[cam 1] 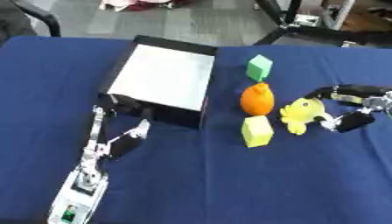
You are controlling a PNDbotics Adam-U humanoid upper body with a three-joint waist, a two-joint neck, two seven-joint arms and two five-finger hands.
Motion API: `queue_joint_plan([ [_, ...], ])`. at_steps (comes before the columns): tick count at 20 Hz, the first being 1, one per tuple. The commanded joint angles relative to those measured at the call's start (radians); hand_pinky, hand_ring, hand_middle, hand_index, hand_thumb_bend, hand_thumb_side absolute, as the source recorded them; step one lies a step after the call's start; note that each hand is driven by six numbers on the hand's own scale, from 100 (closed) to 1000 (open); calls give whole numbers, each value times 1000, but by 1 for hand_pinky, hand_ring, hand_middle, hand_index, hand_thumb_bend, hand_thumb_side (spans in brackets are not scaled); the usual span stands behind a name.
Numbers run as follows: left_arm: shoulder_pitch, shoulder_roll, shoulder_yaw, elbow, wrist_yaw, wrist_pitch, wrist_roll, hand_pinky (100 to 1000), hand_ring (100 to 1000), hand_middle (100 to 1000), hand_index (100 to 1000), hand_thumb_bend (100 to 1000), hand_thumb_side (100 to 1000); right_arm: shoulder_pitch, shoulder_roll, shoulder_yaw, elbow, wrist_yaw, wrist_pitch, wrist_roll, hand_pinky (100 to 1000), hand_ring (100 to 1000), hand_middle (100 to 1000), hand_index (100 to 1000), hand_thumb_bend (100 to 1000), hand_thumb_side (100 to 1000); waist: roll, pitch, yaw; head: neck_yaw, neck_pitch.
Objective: Pick up objects on the table and place them in the box.
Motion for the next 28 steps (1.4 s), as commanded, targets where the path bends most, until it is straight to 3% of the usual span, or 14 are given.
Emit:
queue_joint_plan([
  [1,-11,-2,5,-19,0,-1,-3,736,760,591,558,280,100,-23,-10,-19,17,21,11,-27,897,897,906,963,100,435,13,-19,1,-1,-2],
  [8,-15,-4,4,-20,2,-1,-3,736,760,591,558,281,100,-38,25,-43,83,84,39,-125,894,889,903,960,100,360,16,-17,7,-6,-2],
  [12,-15,-5,3,-19,2,-1,-4,736,760,591,558,283,100,-45,44,-55,119,122,44,-176,884,856,850,924,100,268,17,-16,9,-9,-2],
  [14,-16,-6,3,-19,2,-1,-4,736,760,591,557,283,100,-48,52,-61,131,137,47,-209,872,819,763,855,100,265,17,-15,10,-10,-2],
  [17,-16,-7,4,-19,3,-1,-3,736,760,591,557,283,100,-53,60,-74,120,151,56,-264,835,748,574,654,100,251,18,-15,11,-10,-2],
  [18,-16,-7,4,-19,3,-1,-3,736,760,591,557,283,100,-53,61,-77,111,153,61,-284,835,748,574,654,100,251,18,-15,11,-10,-2],
  [19,-16,-7,4,-20,3,-1,-3,736,759,591,557,283,100,-55,62,-82,98,151,65,-302,798,681,466,506,100,232,18,-15,11,-10,-2],
  [21,-16,-7,5,-20,3,-1,-2,736,759,591,557,284,100,-56,61,-88,66,136,72,-338,765,616,395,408,100,212,18,-16,11,-9,-2],
  [23,-15,-7,5,-20,3,-1,-1,736,759,591,557,285,100,-59,57,-91,26,111,73,-371,738,570,350,353,100,193,17,-16,10,-9,-2],
  [28,-14,-6,4,-19,3,-1,-2,736,759,590,557,284,100,-87,57,-72,-70,29,70,-457,714,549,344,341,100,163,17,-19,10,-9,-2],
])
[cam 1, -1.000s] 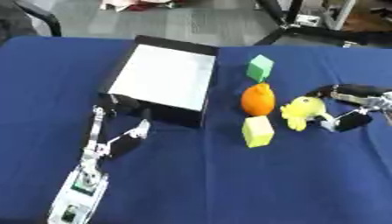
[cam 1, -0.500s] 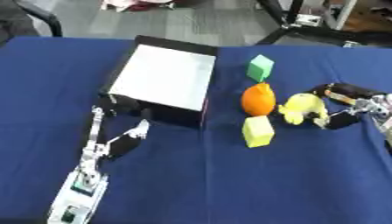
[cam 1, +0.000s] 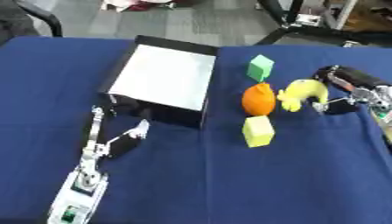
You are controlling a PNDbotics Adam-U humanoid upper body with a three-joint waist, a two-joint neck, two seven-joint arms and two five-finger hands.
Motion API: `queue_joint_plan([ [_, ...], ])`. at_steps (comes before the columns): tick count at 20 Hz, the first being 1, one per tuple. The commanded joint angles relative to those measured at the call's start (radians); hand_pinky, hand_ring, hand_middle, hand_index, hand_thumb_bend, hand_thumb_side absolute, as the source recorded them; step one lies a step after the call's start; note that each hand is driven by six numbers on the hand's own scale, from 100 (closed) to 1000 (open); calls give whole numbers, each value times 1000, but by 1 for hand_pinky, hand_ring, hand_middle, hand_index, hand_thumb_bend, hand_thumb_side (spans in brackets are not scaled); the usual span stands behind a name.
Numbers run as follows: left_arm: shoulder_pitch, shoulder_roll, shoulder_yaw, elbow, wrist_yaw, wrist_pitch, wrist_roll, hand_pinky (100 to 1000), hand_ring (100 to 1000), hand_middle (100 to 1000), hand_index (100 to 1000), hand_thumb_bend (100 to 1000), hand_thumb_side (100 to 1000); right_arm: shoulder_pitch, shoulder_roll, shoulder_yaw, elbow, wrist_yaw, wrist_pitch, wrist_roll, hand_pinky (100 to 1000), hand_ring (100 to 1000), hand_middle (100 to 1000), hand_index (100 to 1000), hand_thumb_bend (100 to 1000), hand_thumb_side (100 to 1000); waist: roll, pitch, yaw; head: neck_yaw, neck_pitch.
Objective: Pick up objects on the table and place them in the box.
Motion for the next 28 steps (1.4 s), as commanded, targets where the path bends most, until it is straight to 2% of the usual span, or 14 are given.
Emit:
queue_joint_plan([
  [1,-11,3,4,-19,2,-1,1,737,759,590,557,282,100,-47,-20,14,-73,-58,-3,-59,714,551,346,343,100,150,13,-19,0,-2,-2],
  [4,-10,3,1,-18,2,-1,-2,737,759,591,557,281,100,-104,4,42,-91,-102,-6,-83,713,550,347,345,100,133,13,-21,4,-7,-2],
  [8,-14,-1,-8,-18,4,-3,-11,737,759,591,557,281,100,-201,75,61,-70,-109,-4,-54,724,558,353,354,100,128,17,-21,23,-28,-2],
  [13,-35,-16,-26,-21,8,-6,-29,737,758,591,557,283,100,-275,190,50,33,-41,-5,-21,732,566,364,367,100,162,31,-11,68,-77,-2],
  [20,-97,-43,-67,-29,22,-11,-68,738,757,590,557,284,100,-311,300,6,174,81,22,-50,735,584,407,418,100,199,46,15,178,-185,-2],
  [23,-110,-48,-77,-33,31,-12,-79,737,756,589,556,285,100,-309,337,3,198,133,7,-63,765,644,548,592,100,198,48,23,200,-213,-2],
  [25,-112,-49,-82,-33,36,-13,-84,737,756,589,556,287,100,-308,351,14,199,166,-12,-49,787,702,674,734,100,193,47,27,204,-220,-2],
  [26,-113,-49,-85,-33,37,-14,-86,737,756,589,556,287,100,-306,355,20,197,183,-19,-39,814,759,774,839,100,266,46,28,204,-221,-2],
  [27,-113,-50,-87,-33,39,-14,-88,737,756,589,556,287,100,-305,358,26,194,201,-23,-27,842,810,851,914,100,532,45,29,204,-221,-2],
  [28,-113,-49,-87,-33,40,-15,-89,737,756,588,556,287,100,-304,360,30,188,228,-25,-14,857,834,889,943,100,643,44,30,203,-222,-2],
])
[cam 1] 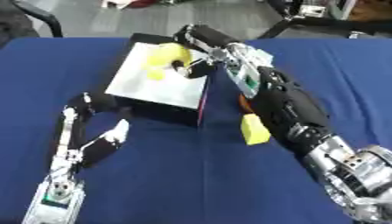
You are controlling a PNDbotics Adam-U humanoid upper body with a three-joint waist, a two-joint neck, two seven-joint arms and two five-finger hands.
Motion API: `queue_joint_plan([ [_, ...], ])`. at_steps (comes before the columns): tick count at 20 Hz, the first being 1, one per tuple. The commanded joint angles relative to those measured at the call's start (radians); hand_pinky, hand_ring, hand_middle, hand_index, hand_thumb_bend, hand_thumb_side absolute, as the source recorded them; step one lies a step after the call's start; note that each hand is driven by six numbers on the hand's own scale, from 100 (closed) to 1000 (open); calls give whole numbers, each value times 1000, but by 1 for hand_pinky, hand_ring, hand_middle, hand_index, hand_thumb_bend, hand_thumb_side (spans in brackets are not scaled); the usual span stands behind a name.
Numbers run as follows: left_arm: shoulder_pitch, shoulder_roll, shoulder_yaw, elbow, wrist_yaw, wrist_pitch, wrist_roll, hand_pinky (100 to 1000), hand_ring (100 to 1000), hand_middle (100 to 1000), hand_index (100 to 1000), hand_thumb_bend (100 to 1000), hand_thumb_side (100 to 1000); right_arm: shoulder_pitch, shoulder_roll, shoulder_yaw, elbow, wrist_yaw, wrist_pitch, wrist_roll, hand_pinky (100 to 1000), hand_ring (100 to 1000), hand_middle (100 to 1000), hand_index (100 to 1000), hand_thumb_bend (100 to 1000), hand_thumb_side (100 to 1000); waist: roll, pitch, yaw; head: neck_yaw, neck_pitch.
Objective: Pick up objects on the table and place them in the box.
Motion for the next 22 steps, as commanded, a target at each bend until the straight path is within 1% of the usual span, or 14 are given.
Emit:
queue_joint_plan([
  [1,-16,3,-6,-24,9,-3,-7,736,756,588,556,286,100,-21,3,9,-24,74,-14,29,870,854,914,956,100,696,11,4,-2,-6,-2],
  [2,-16,4,-5,-23,10,-3,-7,736,756,588,556,286,100,-19,2,11,-33,92,-22,39,884,870,941,970,100,774,10,4,-4,-6,-2],
  [4,-13,5,-5,-23,10,-4,-7,736,756,588,556,287,100,-19,-3,17,-48,111,-37,69,904,896,982,985,100,826,7,4,-9,-5,-2],
  [5,-12,6,-5,-22,10,-4,-6,736,756,588,556,287,100,-19,-6,19,-59,112,-44,85,905,898,985,986,100,831,6,4,-12,-4,-2],
  [7,-9,8,-4,-21,9,-4,-6,736,757,589,556,288,100,-24,-20,23,-83,104,-50,117,922,923,1000,995,100,869,2,3,-20,-1,-2],
  [9,-6,11,-4,-19,8,-5,-5,736,757,589,556,289,100,-30,-36,28,-111,88,-52,153,926,931,1000,998,100,878,-2,2,-26,0,-2],
  [11,-4,12,-2,-18,7,-6,-4,736,758,589,556,289,100,-34,-53,30,-136,56,-55,180,924,930,1000,1000,100,834,-4,1,-31,2,-2],
  [13,-1,15,1,-17,6,-6,-1,736,758,589,556,290,100,-37,-81,31,-163,3,-59,205,923,927,1000,1000,100,801,-7,0,-39,5,-2],
  [14,1,17,4,-16,5,-6,2,736,758,589,556,291,100,-38,-101,34,-178,-29,-61,220,919,918,1000,998,100,707,-10,-2,-45,7,-2],
  [15,3,19,7,-15,4,-6,4,736,758,589,556,291,100,-35,-130,38,-199,-71,-65,236,917,913,1000,996,100,659,-14,-4,-53,11,-2],
  [16,6,22,10,-14,2,-6,7,736,758,589,556,291,100,-25,-165,47,-224,-124,-73,256,911,904,983,993,100,624,-18,-6,-62,18,-2],
  [19,16,32,18,-11,-2,-7,16,736,759,590,556,292,100,23,-274,80,-308,-297,-77,352,914,899,945,985,100,574,-29,-13,-91,40,-2],
  [21,21,38,23,-9,-5,-7,22,736,759,590,556,292,100,64,-338,93,-363,-365,-55,417,914,896,933,980,100,603,-37,-17,-108,53,-2],
  [22,23,39,24,-8,-6,-7,23,736,759,590,556,292,100,89,-362,96,-381,-386,-40,443,911,892,924,977,100,691,-40,-20,-116,60,-2],
])
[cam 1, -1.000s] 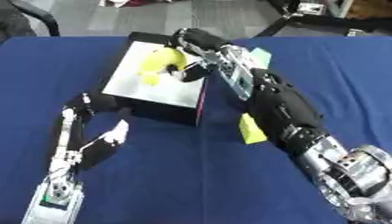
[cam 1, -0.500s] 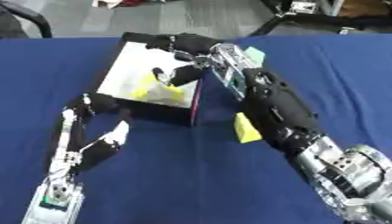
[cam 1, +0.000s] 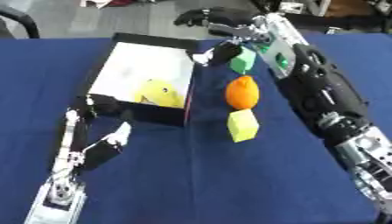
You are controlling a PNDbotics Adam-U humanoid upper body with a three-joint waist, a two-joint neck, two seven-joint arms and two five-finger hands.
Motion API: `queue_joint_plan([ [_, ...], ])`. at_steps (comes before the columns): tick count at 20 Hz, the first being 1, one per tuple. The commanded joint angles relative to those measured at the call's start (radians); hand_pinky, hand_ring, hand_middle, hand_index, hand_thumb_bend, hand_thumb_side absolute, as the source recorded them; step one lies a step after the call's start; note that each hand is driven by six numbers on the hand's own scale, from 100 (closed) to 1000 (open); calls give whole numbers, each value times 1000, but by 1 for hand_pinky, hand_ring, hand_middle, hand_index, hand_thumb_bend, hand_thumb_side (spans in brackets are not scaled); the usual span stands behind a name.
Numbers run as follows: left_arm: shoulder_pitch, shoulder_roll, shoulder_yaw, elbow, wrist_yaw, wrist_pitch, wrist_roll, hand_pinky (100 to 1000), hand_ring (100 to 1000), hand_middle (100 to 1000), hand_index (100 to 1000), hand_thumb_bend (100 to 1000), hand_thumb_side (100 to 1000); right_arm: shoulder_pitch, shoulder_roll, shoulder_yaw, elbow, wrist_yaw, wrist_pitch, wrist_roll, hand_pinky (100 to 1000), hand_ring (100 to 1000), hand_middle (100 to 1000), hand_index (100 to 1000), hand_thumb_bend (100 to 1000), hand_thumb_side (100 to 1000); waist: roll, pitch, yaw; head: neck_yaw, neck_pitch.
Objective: Pick up objects on the table and place them in the box.
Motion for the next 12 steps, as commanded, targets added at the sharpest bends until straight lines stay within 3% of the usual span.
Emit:
queue_joint_plan([
  [1,-3,18,10,-11,-7,-3,9,737,760,590,556,292,100,33,-102,11,-81,-91,33,86,910,892,921,976,100,731,-16,-22,-8,22,-2],
  [2,-2,18,11,-11,-7,-3,10,737,760,590,556,293,100,54,-118,12,-87,-102,43,107,911,893,919,975,100,809,-16,-24,-11,26,-2],
  [6,1,20,14,-10,-8,-2,13,737,760,591,555,293,100,104,-140,9,-58,-75,71,168,913,895,913,970,100,892,-13,-30,-16,34,-2],
  [12,2,18,14,-13,-7,0,11,737,761,591,555,293,100,103,-100,-2,49,69,64,157,924,903,905,968,100,849,-3,-32,-14,32,-2],
])
